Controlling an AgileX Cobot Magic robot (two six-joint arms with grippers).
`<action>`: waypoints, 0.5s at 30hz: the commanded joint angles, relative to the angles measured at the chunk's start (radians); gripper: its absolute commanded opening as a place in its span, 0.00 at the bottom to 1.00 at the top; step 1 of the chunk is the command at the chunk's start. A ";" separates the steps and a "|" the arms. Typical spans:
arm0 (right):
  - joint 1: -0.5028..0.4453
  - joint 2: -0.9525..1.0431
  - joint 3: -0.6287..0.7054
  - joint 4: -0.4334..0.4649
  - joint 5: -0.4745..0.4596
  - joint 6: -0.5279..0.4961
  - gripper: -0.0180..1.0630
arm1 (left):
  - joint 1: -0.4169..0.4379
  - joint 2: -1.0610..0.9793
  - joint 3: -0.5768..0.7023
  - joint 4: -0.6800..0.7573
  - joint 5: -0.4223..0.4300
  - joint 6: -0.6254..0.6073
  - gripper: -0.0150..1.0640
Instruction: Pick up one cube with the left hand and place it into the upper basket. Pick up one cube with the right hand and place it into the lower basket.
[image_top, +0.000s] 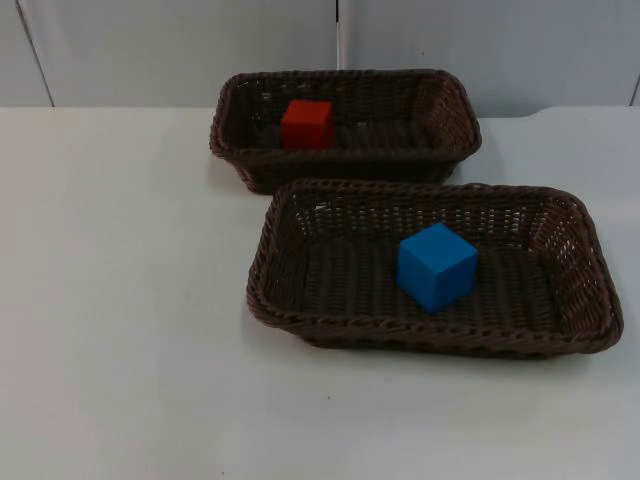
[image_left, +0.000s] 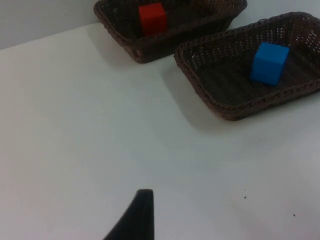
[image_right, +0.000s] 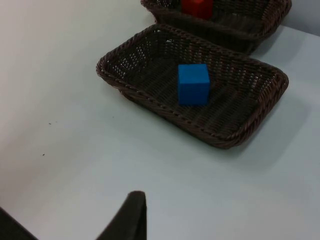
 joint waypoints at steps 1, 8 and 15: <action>-0.004 -0.005 0.005 0.001 -0.004 0.001 0.99 | 0.001 -0.004 0.003 0.003 0.006 -0.006 0.99; -0.004 -0.005 0.005 0.001 -0.004 0.001 0.99 | 0.023 -0.004 0.003 0.005 0.006 -0.006 0.99; -0.004 -0.005 0.005 0.001 -0.004 0.001 0.99 | 0.131 -0.004 0.003 0.005 0.006 -0.006 0.99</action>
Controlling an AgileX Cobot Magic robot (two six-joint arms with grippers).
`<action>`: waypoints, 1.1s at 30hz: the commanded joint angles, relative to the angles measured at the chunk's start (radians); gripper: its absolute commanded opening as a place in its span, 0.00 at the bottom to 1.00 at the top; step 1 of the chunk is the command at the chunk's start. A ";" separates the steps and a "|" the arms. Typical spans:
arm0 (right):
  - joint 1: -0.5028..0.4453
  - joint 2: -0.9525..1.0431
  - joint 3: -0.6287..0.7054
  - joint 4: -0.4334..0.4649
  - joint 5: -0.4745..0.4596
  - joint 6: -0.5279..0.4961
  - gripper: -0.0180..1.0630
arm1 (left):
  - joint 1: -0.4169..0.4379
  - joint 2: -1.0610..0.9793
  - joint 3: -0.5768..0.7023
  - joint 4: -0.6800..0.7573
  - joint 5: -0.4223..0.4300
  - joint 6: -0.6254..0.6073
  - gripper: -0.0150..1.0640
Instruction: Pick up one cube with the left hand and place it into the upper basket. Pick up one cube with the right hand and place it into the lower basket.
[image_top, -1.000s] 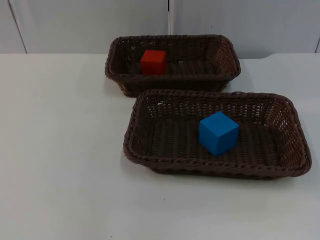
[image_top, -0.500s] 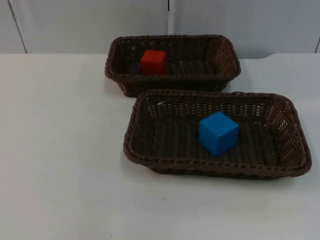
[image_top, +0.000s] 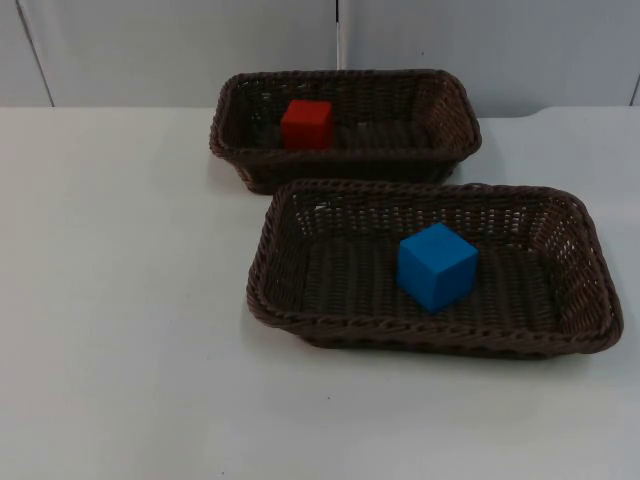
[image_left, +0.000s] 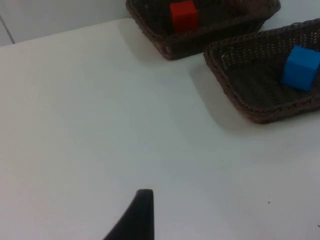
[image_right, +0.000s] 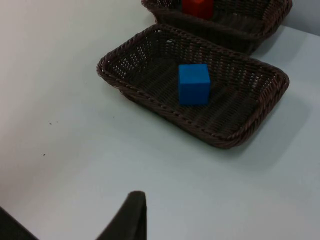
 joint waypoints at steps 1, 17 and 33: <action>-0.004 -0.005 0.005 0.001 -0.004 0.001 0.99 | 0.032 -0.004 0.003 0.005 0.006 -0.006 0.99; -0.004 -0.005 0.005 0.001 -0.004 0.001 0.99 | 0.237 -0.004 0.003 0.005 0.006 -0.006 0.99; -0.004 -0.005 0.005 0.001 -0.004 0.001 0.99 | 0.237 -0.004 0.003 0.005 0.006 -0.006 0.99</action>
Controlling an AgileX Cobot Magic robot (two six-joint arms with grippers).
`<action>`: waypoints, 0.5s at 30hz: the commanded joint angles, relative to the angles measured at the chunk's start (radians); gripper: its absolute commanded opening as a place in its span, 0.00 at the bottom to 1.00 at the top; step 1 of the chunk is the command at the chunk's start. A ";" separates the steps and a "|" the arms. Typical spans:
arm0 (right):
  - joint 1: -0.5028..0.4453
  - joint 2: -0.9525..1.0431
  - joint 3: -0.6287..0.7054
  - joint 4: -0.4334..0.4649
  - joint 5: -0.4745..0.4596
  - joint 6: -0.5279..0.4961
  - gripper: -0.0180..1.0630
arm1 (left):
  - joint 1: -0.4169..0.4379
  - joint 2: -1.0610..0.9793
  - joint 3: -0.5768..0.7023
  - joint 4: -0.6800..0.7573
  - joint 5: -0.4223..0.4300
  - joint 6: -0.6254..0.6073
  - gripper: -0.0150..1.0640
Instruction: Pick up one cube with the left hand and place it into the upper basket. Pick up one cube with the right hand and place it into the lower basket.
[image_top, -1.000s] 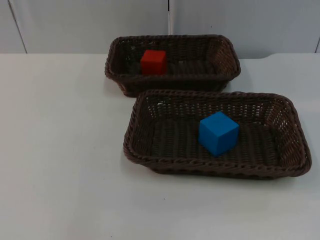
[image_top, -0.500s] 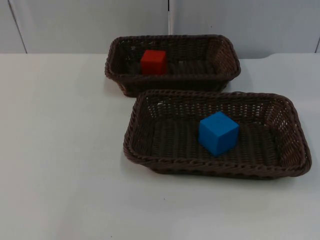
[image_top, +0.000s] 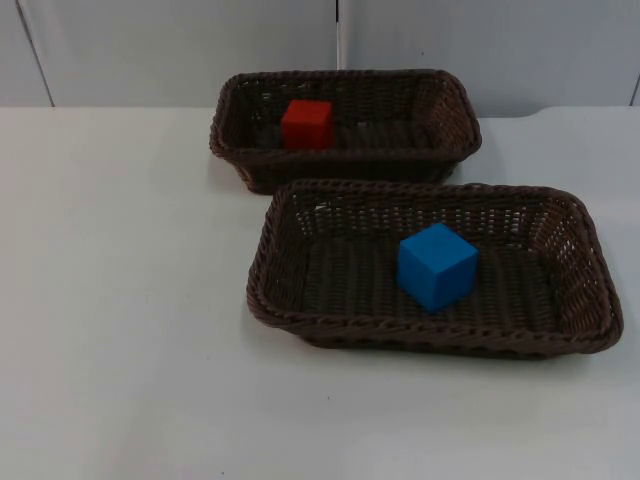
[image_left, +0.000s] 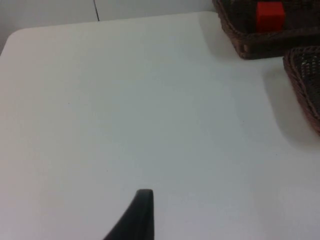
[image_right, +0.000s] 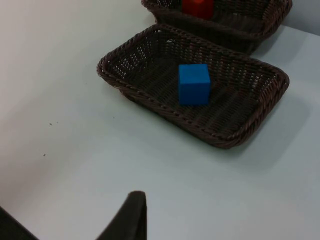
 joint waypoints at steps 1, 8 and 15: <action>-0.004 -0.005 0.005 0.001 -0.004 0.001 0.99 | 0.001 -0.004 0.003 0.005 0.006 -0.006 0.99; -0.013 -0.005 0.005 0.001 -0.004 0.001 0.99 | 0.001 -0.004 0.003 0.005 0.006 -0.006 0.99; -0.115 -0.005 0.005 0.001 -0.004 0.001 0.99 | 0.001 -0.004 0.003 0.005 0.006 -0.006 0.99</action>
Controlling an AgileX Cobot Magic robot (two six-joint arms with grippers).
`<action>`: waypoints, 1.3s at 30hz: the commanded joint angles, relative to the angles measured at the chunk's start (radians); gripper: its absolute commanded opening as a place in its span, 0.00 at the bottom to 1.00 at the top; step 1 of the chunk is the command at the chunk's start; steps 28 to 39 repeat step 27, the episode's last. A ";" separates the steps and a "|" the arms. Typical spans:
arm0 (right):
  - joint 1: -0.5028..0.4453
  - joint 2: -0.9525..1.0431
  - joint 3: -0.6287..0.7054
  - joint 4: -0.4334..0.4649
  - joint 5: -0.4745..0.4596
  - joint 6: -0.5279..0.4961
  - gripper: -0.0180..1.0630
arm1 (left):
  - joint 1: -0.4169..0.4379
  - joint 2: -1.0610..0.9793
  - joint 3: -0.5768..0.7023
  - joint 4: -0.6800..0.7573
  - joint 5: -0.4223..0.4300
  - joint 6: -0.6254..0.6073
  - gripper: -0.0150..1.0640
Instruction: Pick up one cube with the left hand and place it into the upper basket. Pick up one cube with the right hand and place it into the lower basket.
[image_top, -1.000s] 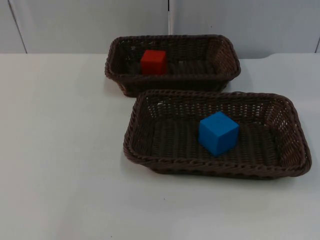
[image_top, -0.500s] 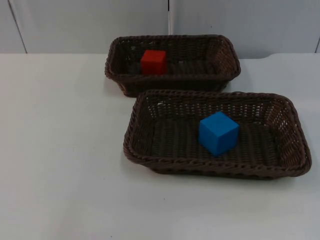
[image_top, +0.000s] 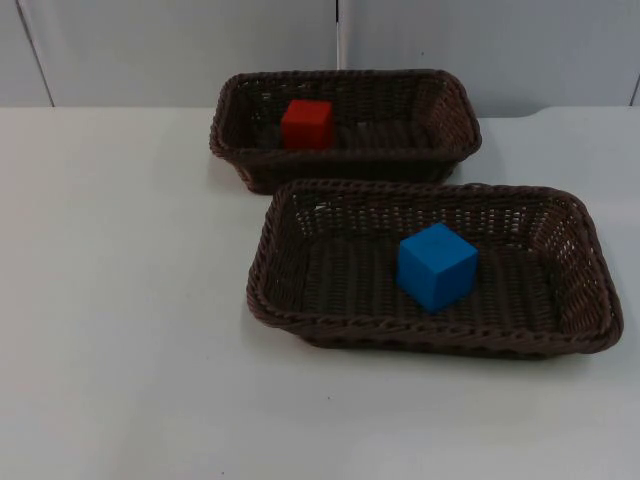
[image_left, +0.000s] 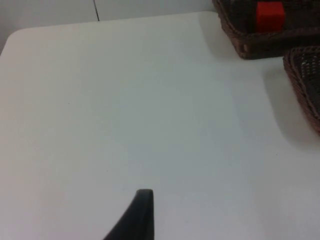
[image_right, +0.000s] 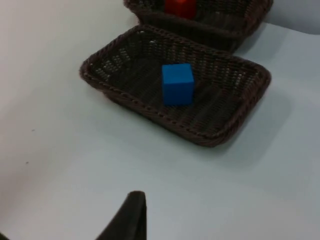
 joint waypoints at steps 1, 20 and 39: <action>-0.034 -0.005 0.005 -0.001 -0.004 0.001 0.99 | 0.001 -0.004 0.003 0.005 0.006 -0.006 0.99; -0.380 -0.005 0.005 -0.001 -0.004 0.001 0.99 | 0.001 -0.004 0.003 0.005 0.006 -0.006 0.99; -0.468 -0.005 0.005 -0.001 -0.004 0.001 0.99 | 0.001 -0.004 0.003 0.005 0.006 -0.006 0.99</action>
